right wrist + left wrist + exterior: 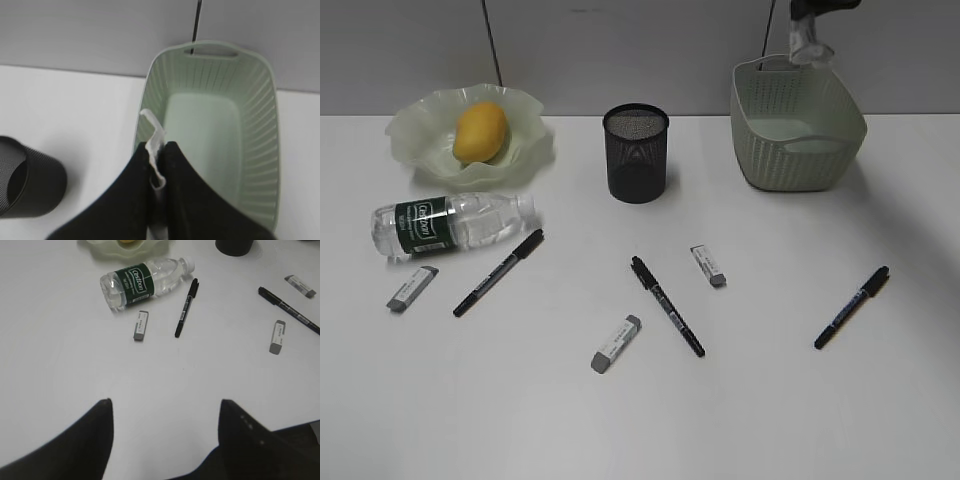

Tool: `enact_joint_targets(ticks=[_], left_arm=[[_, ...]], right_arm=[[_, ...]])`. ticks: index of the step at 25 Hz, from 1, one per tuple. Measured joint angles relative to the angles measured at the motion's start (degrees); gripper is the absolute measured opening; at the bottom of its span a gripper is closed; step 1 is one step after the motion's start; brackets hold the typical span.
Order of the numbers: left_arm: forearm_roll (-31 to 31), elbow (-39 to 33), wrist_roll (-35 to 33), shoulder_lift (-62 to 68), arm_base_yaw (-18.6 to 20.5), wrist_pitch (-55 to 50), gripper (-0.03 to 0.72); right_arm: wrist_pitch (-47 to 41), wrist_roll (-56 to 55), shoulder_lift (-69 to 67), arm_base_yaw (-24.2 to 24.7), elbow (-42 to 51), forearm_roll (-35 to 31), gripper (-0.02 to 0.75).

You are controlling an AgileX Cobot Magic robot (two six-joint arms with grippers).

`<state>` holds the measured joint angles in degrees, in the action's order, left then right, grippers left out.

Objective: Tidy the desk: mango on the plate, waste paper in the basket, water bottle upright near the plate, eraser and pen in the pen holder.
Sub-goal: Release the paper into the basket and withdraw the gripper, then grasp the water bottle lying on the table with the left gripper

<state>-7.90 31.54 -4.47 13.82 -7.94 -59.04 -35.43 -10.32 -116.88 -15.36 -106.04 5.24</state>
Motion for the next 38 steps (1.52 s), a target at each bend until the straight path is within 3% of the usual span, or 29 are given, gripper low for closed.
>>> enact_joint_targets(ticks=[10, 13, 18, 20, 27, 38], left_arm=[[0.0, 0.0, 0.0, 0.0, 0.0, 0.0, 0.498], [0.0, 0.0, 0.0, 0.0, 0.0, 0.0, 0.498], [0.0, 0.0, 0.0, 0.0, 0.0, 0.0, 0.498], [0.0, 0.0, 0.0, 0.0, 0.0, 0.0, 0.498], [0.0, 0.0, 0.0, 0.0, 0.0, 0.0, 0.498], [0.0, 0.0, 0.0, 0.0, 0.0, 0.0, 0.497]], right_arm=[[12.6, -0.3, -7.4, 0.0, -0.1, 5.0, 0.105], [14.1, -0.3, -9.0, 0.0, -0.1, 5.6, 0.221], [13.6, -0.3, -10.3, 0.0, -0.1, 5.8, 0.51], [12.4, -0.3, -10.3, 0.0, -0.1, 5.9, 0.557], [2.1, -0.3, -7.8, 0.0, -0.1, 5.9, 0.582], [-31.7, 5.8, -4.3, 0.0, -0.1, 4.5, 0.582]])
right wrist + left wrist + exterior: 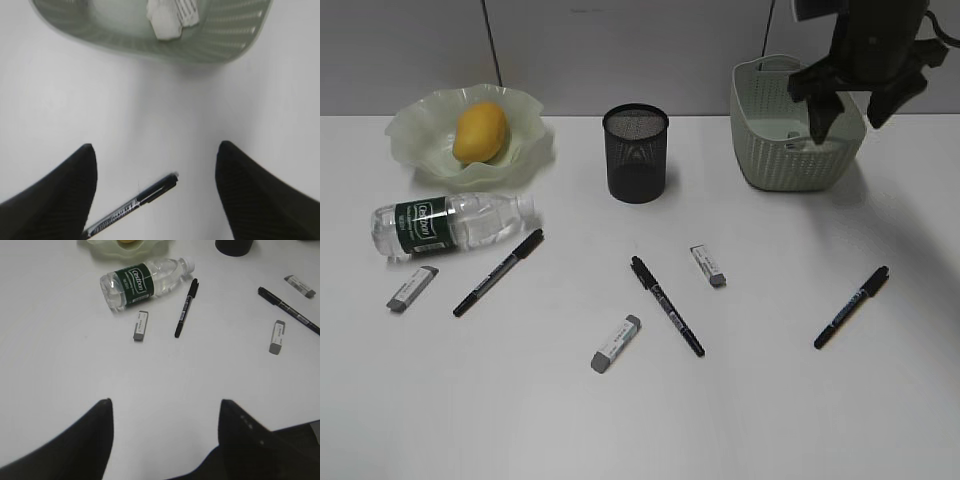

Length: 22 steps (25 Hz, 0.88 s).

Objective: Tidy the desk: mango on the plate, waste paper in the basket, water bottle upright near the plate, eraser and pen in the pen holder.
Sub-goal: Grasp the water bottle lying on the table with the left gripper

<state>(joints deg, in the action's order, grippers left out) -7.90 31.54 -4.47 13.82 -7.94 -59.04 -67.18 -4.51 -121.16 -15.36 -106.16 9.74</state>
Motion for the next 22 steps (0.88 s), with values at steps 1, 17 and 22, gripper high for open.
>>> enact_joint_targets(ticks=[1, 17, 22], left_arm=[[0.0, 0.0, 0.0, 0.0, 0.0, 0.0, 0.497], [0.0, 0.0, 0.0, 0.0, 0.0, 0.0, 0.497], [0.0, 0.0, 0.0, 0.0, 0.0, 0.0, 0.497]], right_arm=[[-1.1, 0.2, 0.0, 0.0, 0.0, -0.1, 0.582], [-2.0, 3.4, 21.6, -0.6, 17.5, -9.7, 0.582], [-2.0, 3.6, 35.9, -0.6, 30.8, -10.0, 0.582]])
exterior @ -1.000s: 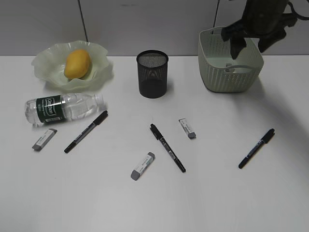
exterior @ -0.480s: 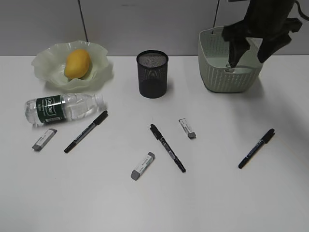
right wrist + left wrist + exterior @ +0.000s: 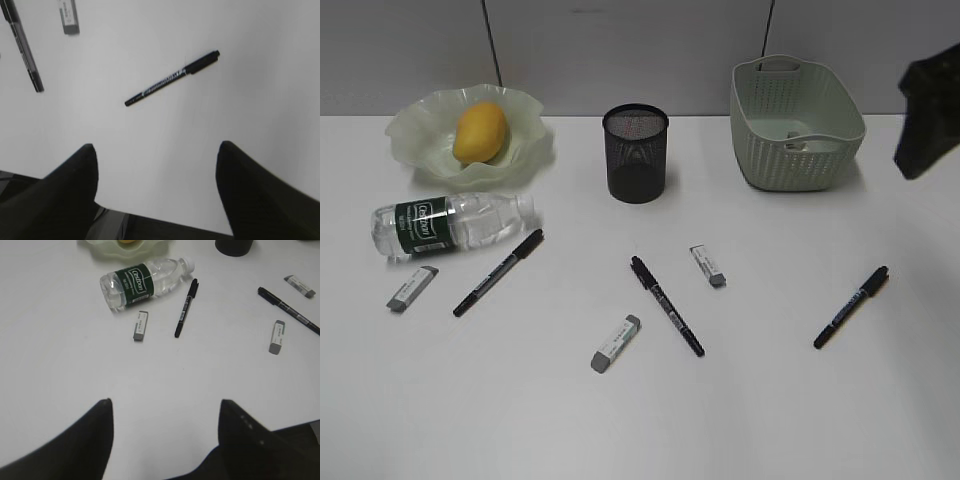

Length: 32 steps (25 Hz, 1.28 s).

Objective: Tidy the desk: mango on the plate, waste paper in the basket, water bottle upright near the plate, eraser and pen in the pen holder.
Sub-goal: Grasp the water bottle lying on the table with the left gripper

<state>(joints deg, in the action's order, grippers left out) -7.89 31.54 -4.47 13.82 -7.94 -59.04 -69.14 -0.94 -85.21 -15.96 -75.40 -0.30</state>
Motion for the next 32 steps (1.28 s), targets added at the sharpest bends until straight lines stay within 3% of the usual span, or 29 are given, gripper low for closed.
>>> enact_joint_targets(ticks=[19, 26, 32], left_arm=[[-0.2, 0.0, 0.0, 0.0, 0.0, 0.0, 0.496], [-0.8, 0.0, 0.0, 0.0, 0.0, 0.2, 0.496], [-0.3, 2.6, -0.6, 2.6, 0.0, 2.8, 0.496]], right_arm=[[6.7, 0.0, 57.3, 0.0, 29.6, -1.4, 0.582], [6.5, 0.0, 71.8, 0.0, 38.2, -3.0, 0.582], [6.0, -0.1, 76.4, 0.0, 41.8, -3.0, 0.582]])
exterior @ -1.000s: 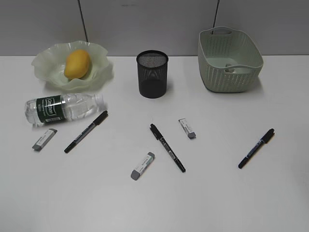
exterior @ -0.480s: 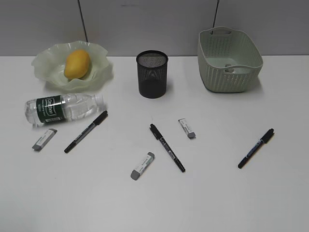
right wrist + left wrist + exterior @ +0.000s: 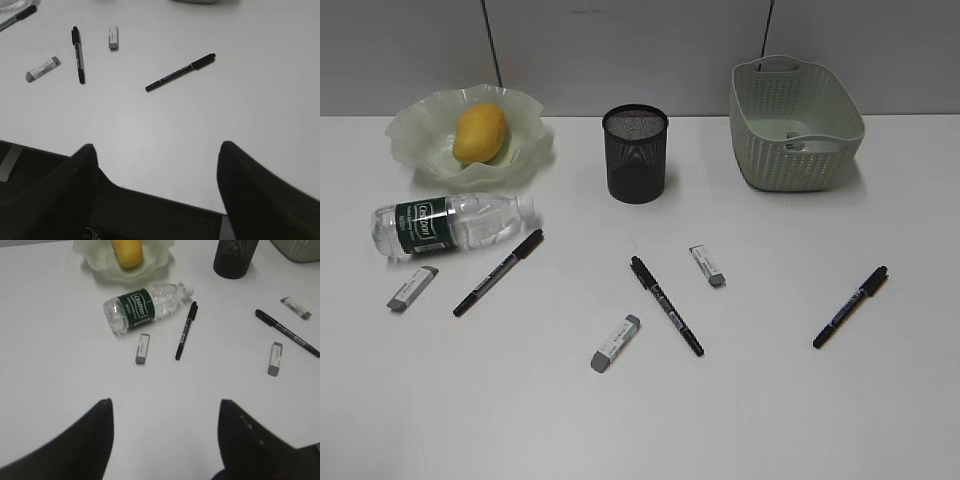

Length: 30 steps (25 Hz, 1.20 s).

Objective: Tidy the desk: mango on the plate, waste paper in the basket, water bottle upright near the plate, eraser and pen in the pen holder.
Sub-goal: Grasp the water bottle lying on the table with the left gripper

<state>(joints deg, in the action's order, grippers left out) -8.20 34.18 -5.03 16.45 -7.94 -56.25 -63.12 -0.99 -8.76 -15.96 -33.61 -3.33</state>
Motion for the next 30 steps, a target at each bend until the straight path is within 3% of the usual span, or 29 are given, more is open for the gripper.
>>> enact_joint_targets(ticks=[5, 10, 18, 30], left_arm=[[-0.2, 3.0, -1.2, 11.4, 0.0, 6.7, 0.496], [-0.7, 8.7, -7.7, 26.6, 0.0, 10.6, 0.496], [-1.4, 21.8, -18.1, 51.2, -0.4, 10.9, 0.498], [-2.8, 39.3, -21.9, 79.4, -0.8, 6.0, 0.5]], right_arm=[[-0.5, 0.0, 0.1, 0.0, 1.8, -0.4, 0.582], [-0.7, 0.0, 0.1, 0.0, 1.9, -0.4, 0.582], [-0.7, 0.0, 0.1, 0.0, 1.9, -0.5, 0.583], [-0.7, 0.0, 0.1, 0.0, 2.5, -0.4, 0.583]])
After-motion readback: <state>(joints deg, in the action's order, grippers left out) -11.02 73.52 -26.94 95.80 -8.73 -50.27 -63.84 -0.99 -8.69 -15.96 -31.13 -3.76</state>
